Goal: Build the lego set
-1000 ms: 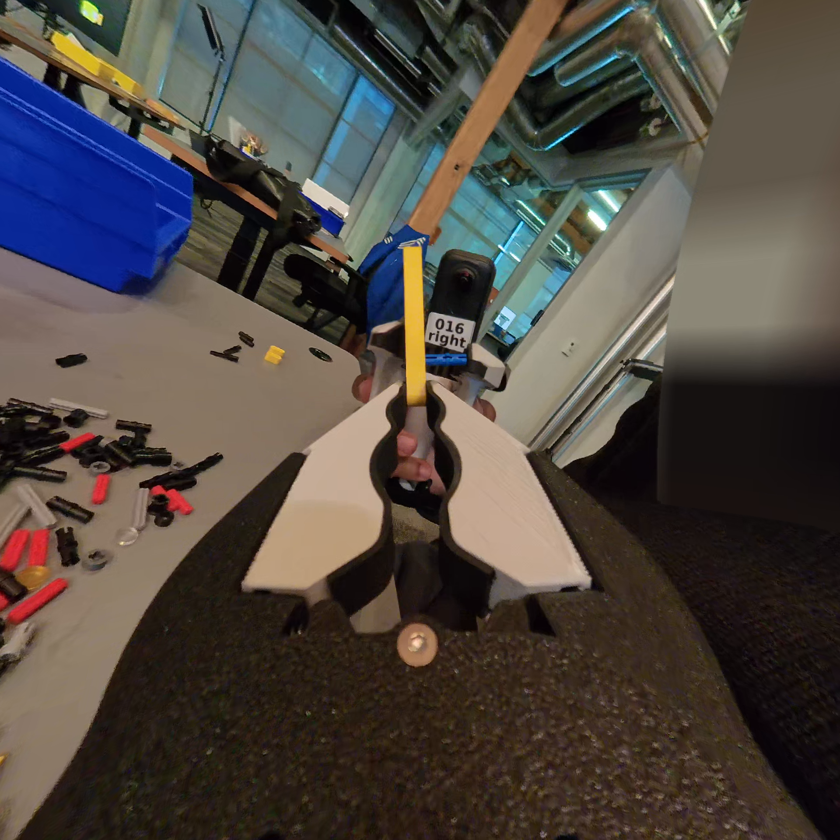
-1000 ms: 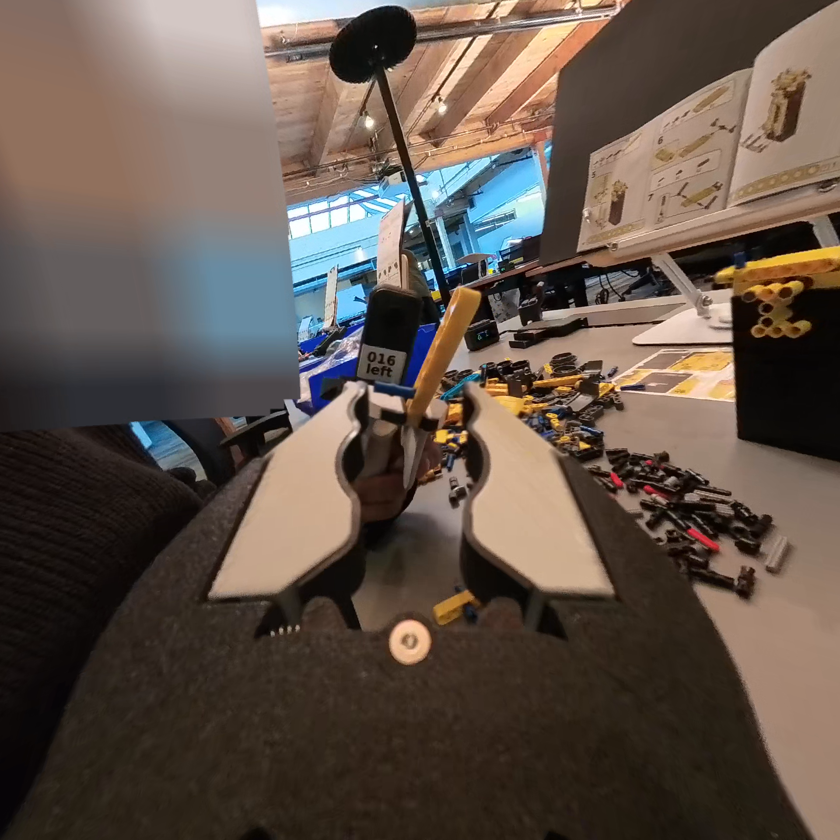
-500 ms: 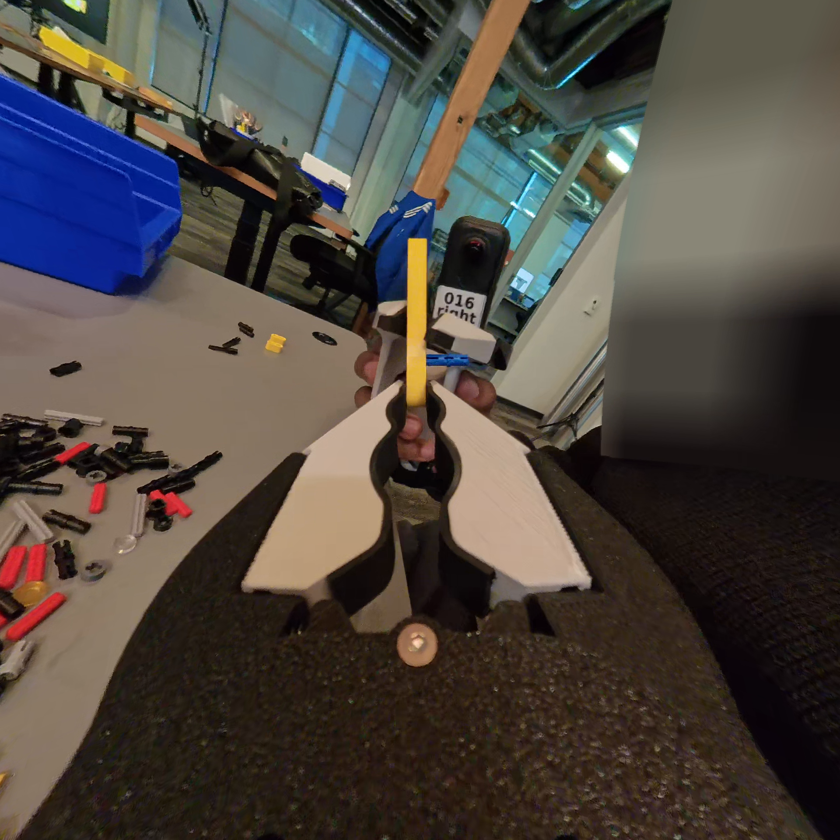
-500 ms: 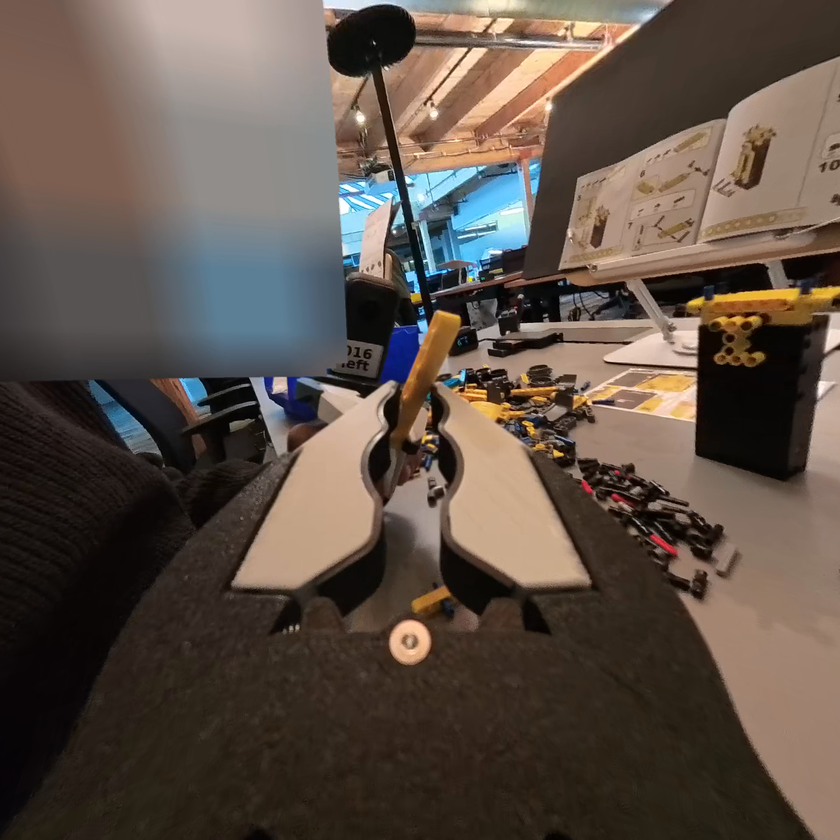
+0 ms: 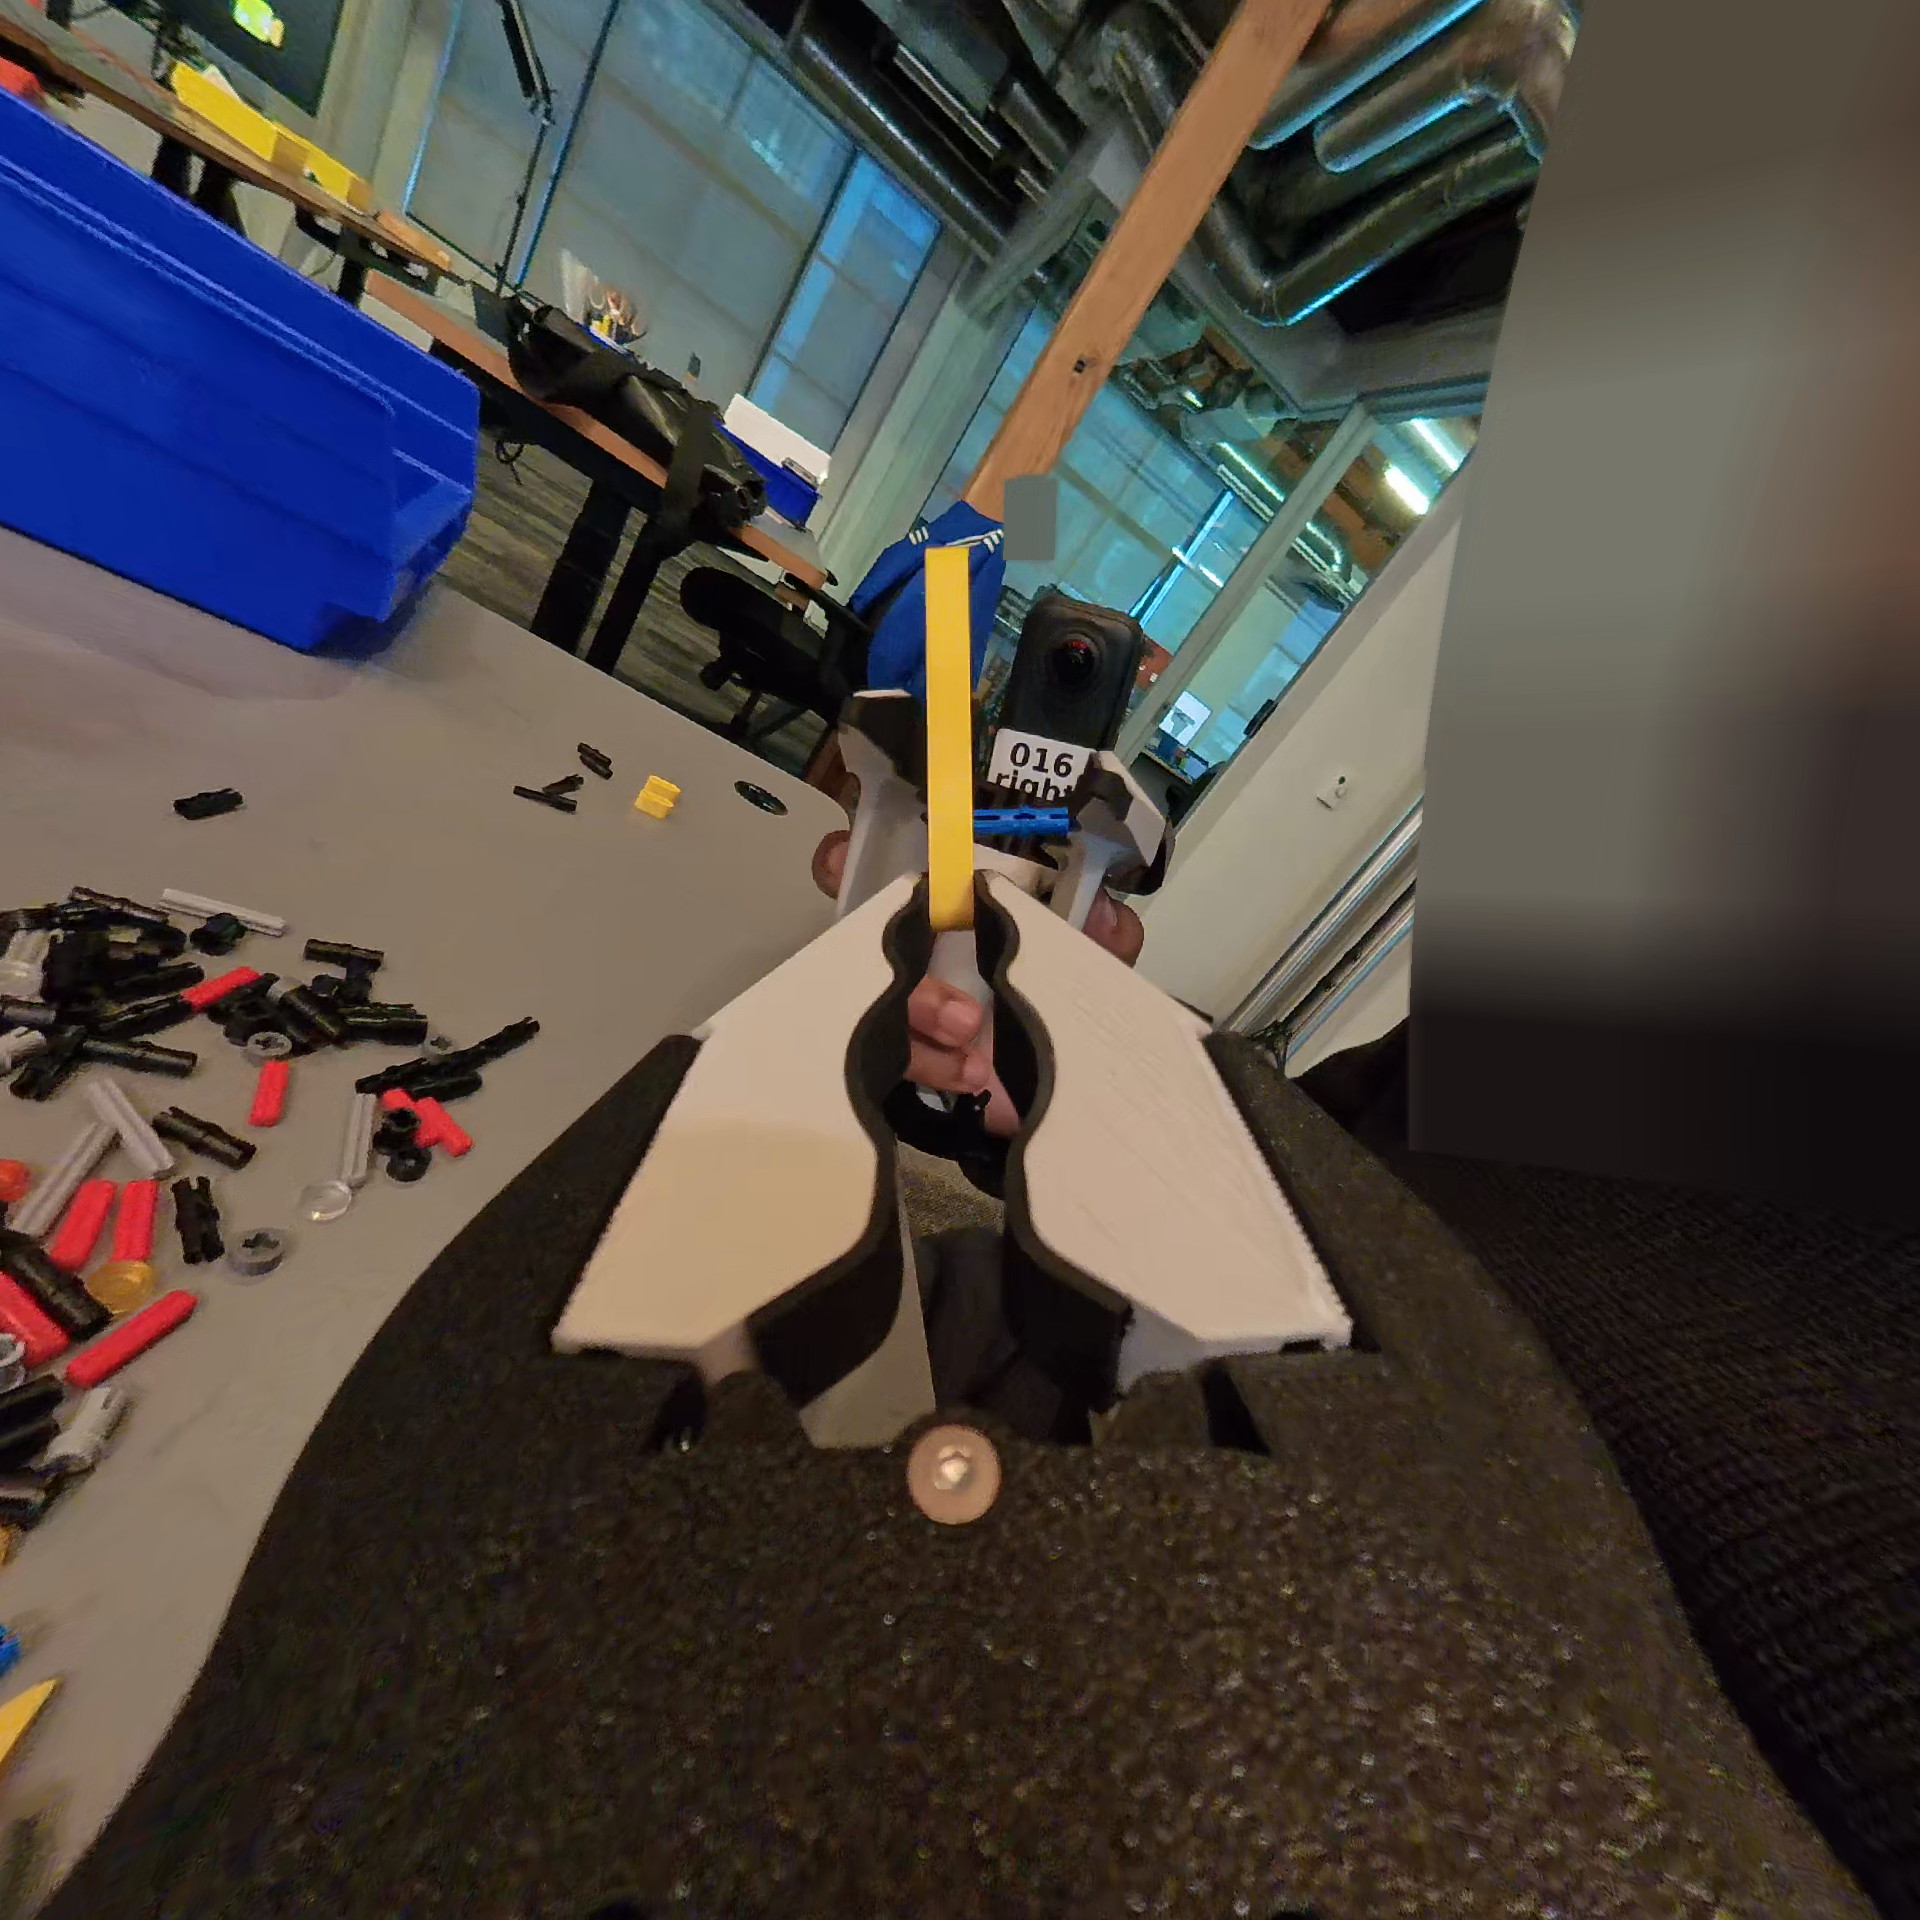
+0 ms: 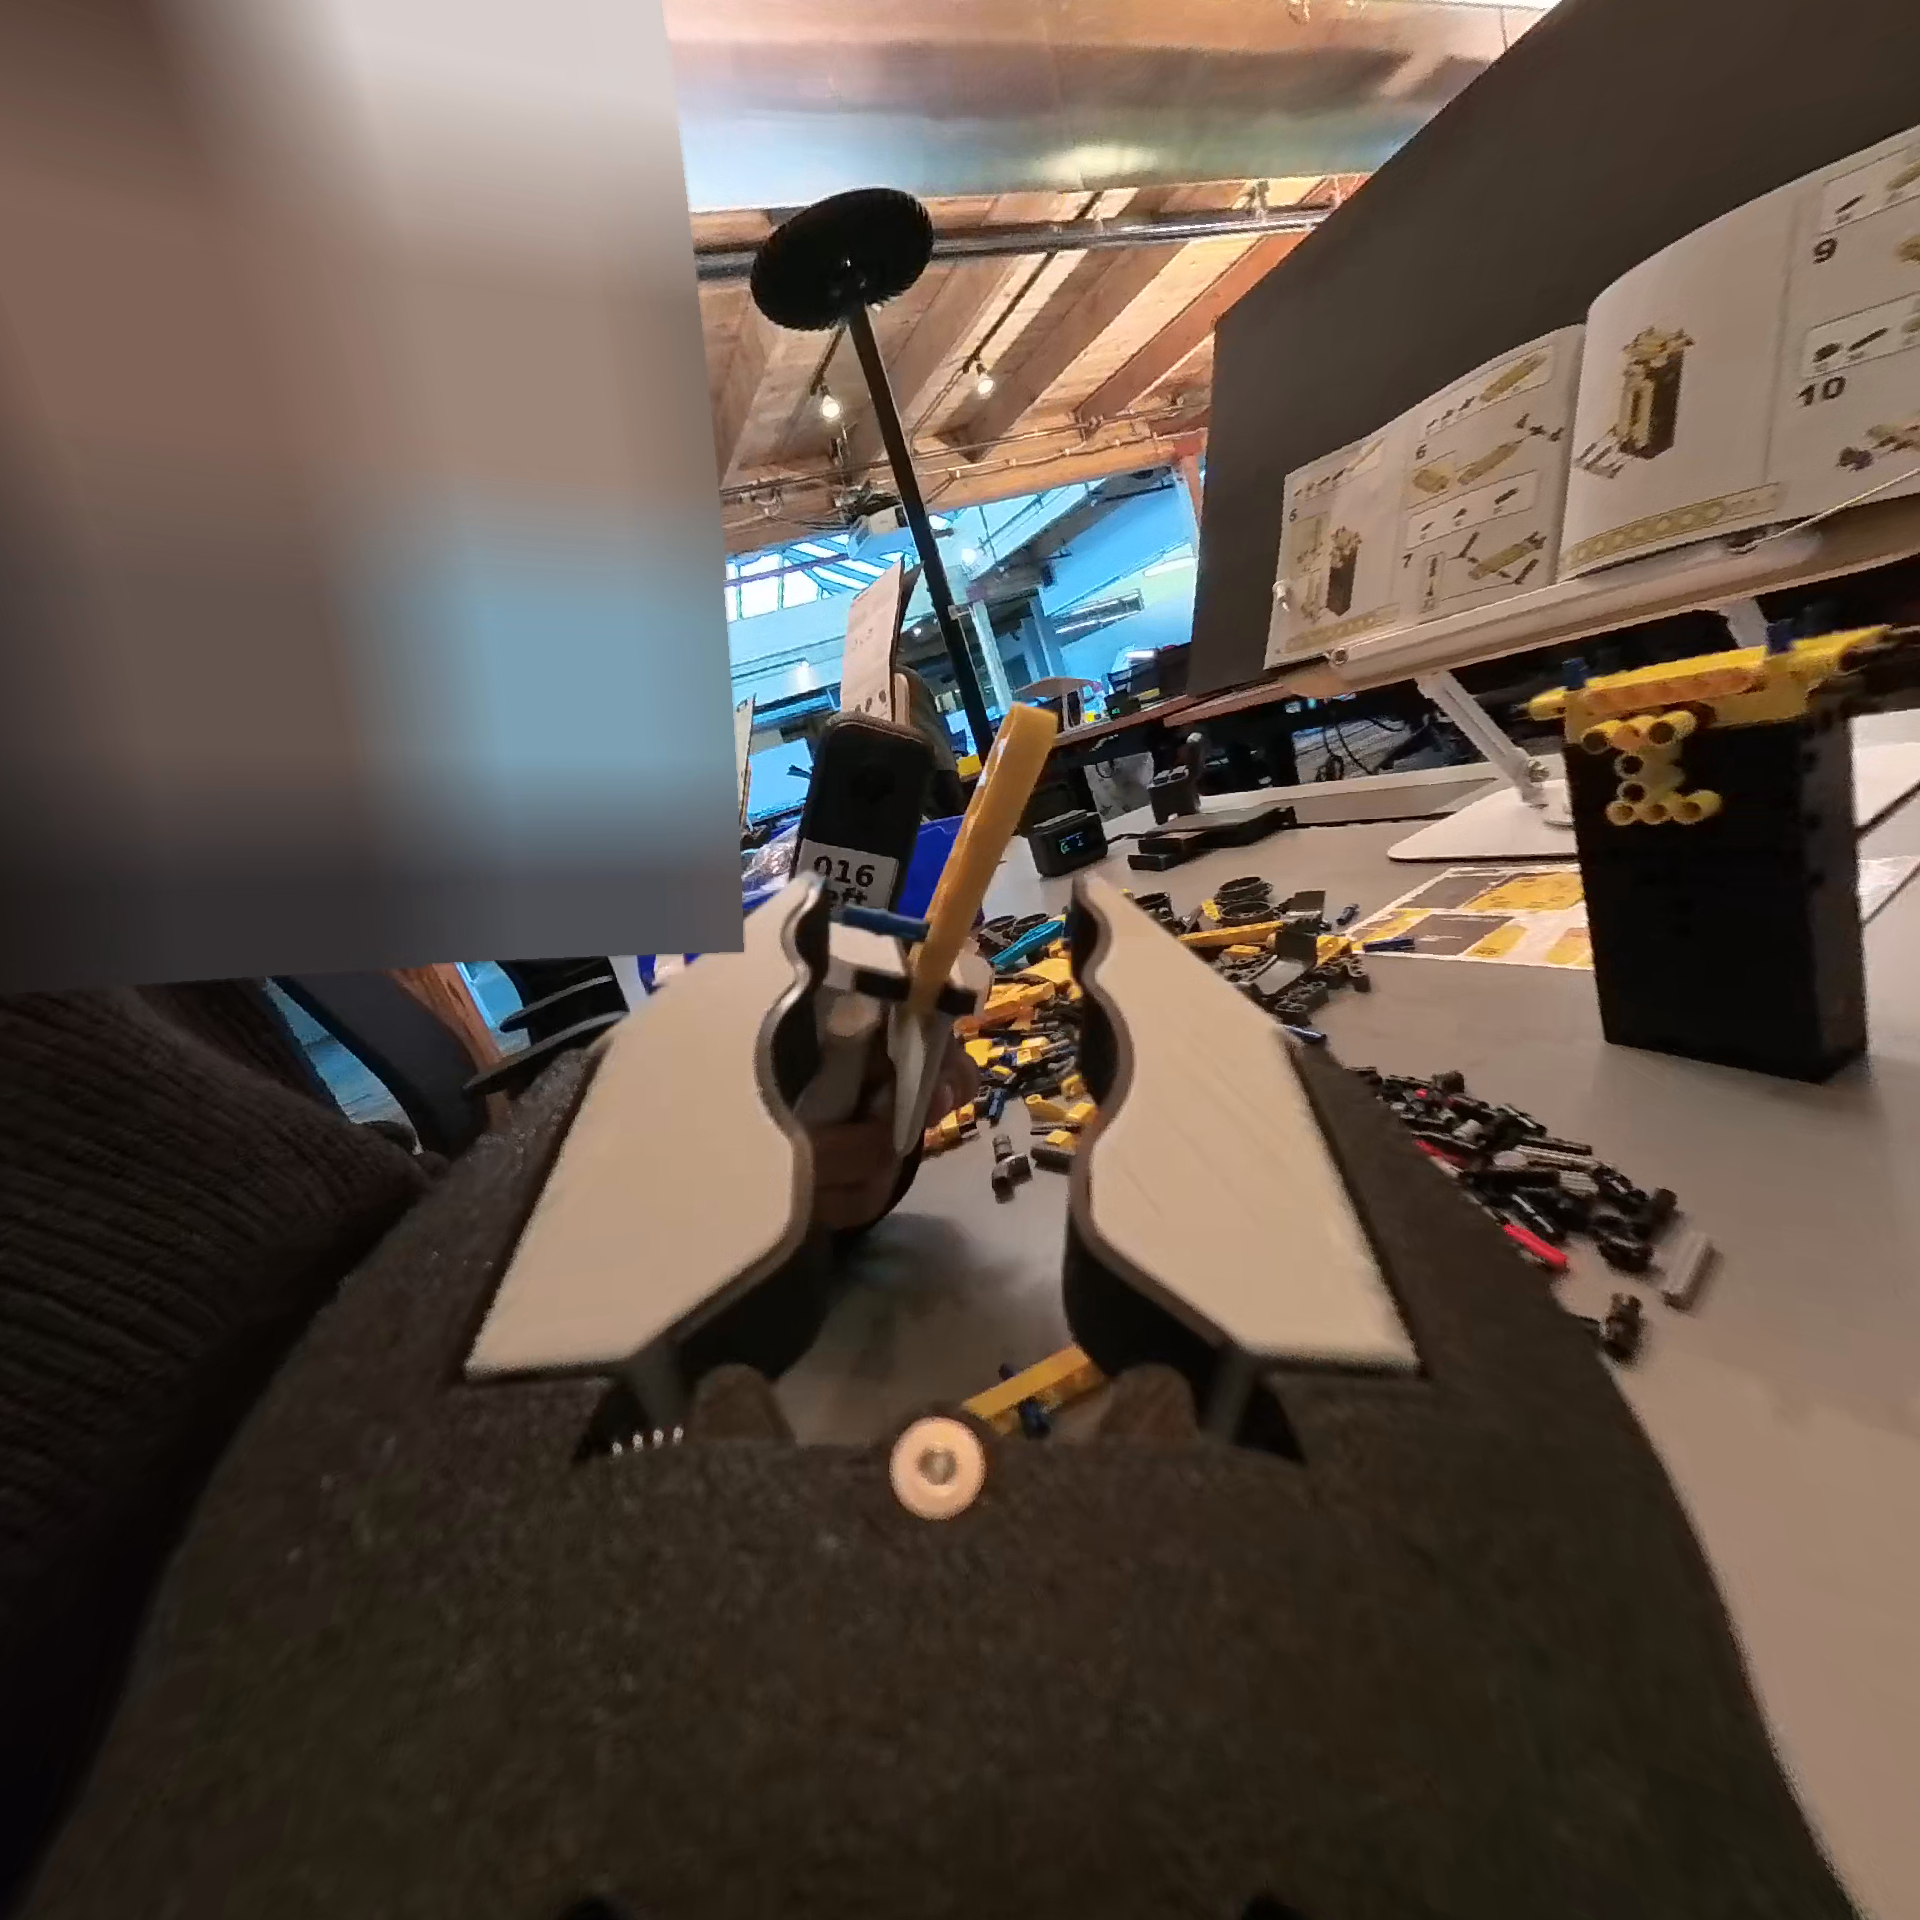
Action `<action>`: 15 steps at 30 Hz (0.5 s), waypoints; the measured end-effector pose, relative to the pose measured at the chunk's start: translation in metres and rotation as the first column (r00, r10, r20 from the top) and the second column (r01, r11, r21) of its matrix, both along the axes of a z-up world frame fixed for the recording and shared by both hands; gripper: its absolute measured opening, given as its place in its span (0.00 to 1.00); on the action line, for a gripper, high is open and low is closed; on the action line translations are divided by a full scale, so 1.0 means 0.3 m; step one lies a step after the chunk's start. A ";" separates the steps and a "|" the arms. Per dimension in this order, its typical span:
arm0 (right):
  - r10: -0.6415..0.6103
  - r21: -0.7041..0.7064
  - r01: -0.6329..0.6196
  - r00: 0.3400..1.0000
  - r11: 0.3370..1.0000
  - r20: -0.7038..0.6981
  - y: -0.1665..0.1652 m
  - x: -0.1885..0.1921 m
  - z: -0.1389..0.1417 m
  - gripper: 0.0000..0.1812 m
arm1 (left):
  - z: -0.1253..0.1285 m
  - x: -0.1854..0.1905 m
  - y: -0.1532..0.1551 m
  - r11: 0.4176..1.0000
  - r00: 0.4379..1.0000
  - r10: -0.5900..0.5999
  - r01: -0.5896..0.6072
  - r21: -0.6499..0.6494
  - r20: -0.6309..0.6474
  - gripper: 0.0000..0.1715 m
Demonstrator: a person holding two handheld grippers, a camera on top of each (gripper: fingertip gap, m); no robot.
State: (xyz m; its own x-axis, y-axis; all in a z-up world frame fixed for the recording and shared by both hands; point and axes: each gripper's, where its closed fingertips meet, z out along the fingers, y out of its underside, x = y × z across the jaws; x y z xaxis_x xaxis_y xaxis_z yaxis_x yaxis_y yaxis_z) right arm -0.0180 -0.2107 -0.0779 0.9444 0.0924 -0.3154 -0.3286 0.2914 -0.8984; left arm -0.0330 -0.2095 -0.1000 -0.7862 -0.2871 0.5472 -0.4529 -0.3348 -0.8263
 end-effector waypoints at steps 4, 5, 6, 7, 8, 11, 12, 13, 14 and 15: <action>0.002 -0.010 -0.002 1.000 1.000 -0.004 0.005 0.001 -0.008 0.25 | -0.002 0.008 0.006 1.000 1.000 0.004 -0.004 -0.014 -0.018 0.04; 0.002 -0.013 -0.002 1.000 1.000 -0.005 0.007 0.002 -0.010 0.26 | -0.002 0.009 0.006 1.000 1.000 0.004 -0.004 -0.016 -0.021 0.04; 0.002 -0.015 -0.002 1.000 1.000 -0.006 0.009 0.002 -0.011 0.26 | -0.003 0.010 0.006 1.000 1.000 0.003 -0.004 -0.016 -0.023 0.04; 0.002 -0.017 -0.002 1.000 1.000 -0.008 0.010 0.003 -0.013 0.26 | -0.005 0.011 0.005 1.000 1.000 0.004 -0.004 -0.014 -0.025 0.04; 0.001 -0.020 -0.001 1.000 1.000 -0.012 0.011 0.005 -0.015 0.26 | -0.007 0.012 0.004 1.000 1.000 0.005 -0.005 -0.011 -0.028 0.04; -0.001 -0.034 0.000 1.000 0.999 -0.020 0.018 0.009 -0.023 0.25 | -0.017 0.016 -0.001 1.000 0.999 0.007 -0.006 0.005 -0.038 0.04; -0.004 -0.038 0.003 1.000 0.999 -0.019 0.019 0.010 -0.024 0.25 | -0.019 0.016 -0.004 1.000 0.999 0.005 -0.005 0.009 -0.040 0.04; -0.007 -0.042 0.007 1.000 0.999 -0.018 0.021 0.010 -0.026 0.25 | -0.022 0.016 -0.006 1.000 0.999 0.004 -0.004 0.015 -0.041 0.04; -0.008 -0.045 0.007 1.000 0.999 -0.016 0.022 0.009 -0.027 0.25 | -0.024 0.016 -0.009 1.000 0.999 0.003 -0.002 0.019 -0.042 0.04; -0.007 -0.048 0.007 1.000 0.999 -0.016 0.024 0.009 -0.028 0.25 | -0.026 0.016 -0.011 1.000 0.999 0.000 0.001 0.021 -0.042 0.04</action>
